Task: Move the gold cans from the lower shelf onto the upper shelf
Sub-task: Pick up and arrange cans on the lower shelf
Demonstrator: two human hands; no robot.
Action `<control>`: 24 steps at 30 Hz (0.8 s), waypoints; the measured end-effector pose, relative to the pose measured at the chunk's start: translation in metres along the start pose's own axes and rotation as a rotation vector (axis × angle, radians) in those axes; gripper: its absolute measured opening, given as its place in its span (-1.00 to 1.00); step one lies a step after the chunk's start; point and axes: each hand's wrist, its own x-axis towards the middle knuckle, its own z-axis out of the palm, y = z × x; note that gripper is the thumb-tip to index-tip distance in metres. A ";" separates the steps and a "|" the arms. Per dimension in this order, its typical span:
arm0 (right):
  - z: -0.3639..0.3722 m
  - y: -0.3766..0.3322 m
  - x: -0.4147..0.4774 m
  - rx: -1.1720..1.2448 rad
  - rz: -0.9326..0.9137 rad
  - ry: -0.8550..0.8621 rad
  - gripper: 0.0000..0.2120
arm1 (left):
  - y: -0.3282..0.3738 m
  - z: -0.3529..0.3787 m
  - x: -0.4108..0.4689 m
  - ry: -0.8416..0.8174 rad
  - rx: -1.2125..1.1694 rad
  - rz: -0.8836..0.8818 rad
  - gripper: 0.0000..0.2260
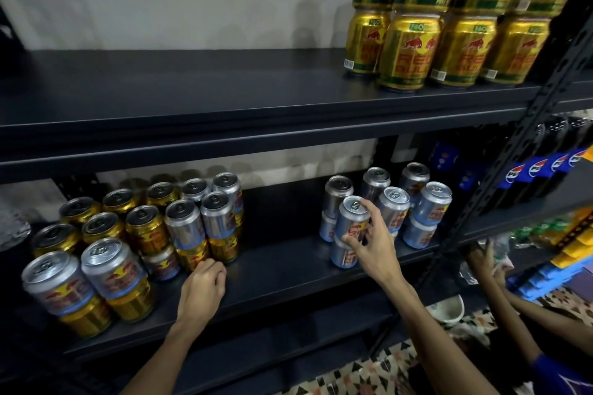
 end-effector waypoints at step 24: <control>0.003 0.001 -0.005 0.058 0.045 -0.002 0.03 | 0.002 -0.002 -0.001 0.000 -0.015 -0.017 -0.79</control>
